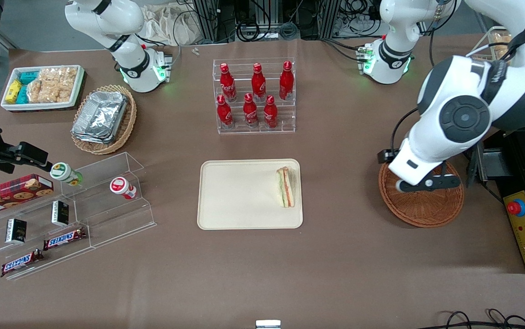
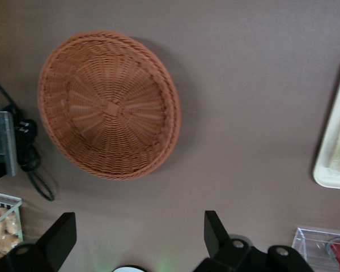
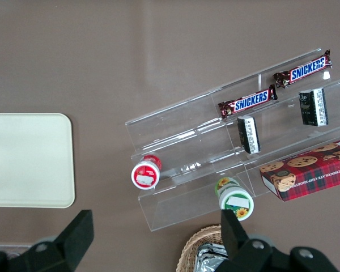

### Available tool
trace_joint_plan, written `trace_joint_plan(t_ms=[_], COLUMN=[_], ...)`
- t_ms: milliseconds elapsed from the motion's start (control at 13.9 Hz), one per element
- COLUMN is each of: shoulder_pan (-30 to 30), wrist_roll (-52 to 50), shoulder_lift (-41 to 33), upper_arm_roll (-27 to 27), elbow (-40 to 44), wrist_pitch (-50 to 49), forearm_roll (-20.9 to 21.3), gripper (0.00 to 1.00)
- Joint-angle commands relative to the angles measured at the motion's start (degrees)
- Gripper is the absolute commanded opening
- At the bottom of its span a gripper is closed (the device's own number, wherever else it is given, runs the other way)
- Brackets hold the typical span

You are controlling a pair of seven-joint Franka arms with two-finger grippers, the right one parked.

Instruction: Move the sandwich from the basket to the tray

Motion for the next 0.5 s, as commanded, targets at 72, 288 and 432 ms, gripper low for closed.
trace_joint_plan(t_ms=[72, 288, 432], shoulder_pan=[2.43, 2.26, 2.52], wrist_roll=[1.18, 1.27, 1.88], shoulder_lift=[-2.10, -2.37, -2.28], upper_arm_roll=[-0.23, -0.32, -0.32], elbow=[-1.22, -1.22, -0.96], wrist_pitch=[-1.09, -3.54, -3.90], forearm_roll=[2.87, 6.31, 5.97], gripper=[1.00, 1.00, 1.00])
